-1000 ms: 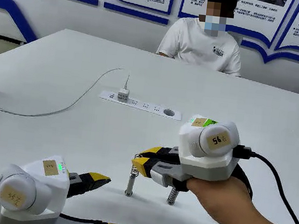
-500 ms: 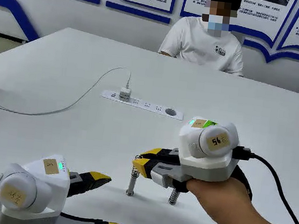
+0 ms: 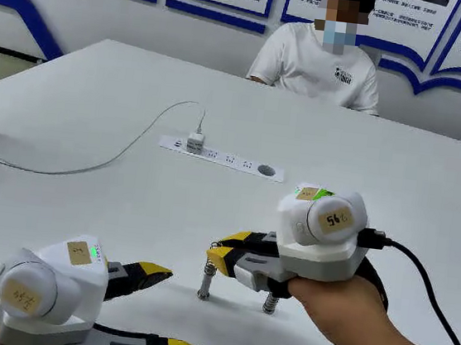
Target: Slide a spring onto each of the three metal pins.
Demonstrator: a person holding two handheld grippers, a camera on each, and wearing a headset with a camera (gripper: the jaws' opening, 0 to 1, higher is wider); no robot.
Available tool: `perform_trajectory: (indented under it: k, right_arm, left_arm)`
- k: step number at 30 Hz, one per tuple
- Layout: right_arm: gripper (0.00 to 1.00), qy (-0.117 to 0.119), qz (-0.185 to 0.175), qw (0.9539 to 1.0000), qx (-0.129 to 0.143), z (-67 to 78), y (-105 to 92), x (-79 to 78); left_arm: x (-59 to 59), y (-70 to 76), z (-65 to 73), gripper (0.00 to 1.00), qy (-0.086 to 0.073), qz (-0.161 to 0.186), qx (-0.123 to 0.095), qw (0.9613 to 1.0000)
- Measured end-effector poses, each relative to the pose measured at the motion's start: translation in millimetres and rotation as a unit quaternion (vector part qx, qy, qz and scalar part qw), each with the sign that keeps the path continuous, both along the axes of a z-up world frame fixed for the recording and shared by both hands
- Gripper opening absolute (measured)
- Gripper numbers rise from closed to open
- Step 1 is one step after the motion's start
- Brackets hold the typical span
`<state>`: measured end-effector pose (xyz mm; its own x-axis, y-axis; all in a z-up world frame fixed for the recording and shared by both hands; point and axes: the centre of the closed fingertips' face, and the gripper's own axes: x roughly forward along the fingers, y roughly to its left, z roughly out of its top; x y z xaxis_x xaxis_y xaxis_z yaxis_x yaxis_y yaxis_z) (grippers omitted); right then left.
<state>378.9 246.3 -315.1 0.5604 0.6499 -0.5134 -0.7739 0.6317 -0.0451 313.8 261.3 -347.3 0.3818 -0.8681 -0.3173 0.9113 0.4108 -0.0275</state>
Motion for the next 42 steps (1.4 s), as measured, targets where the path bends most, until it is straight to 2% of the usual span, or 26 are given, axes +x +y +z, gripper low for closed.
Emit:
perform_trajectory:
  k: [42]
  right_arm:
    - [0.12, 0.037, 0.003, 0.9989, -0.028, -43.3, 0.6, -1.0]
  left_arm:
    - [-0.3, -0.3, -6.8, 0.65, 0.01, -0.002, 0.004, 0.9999]
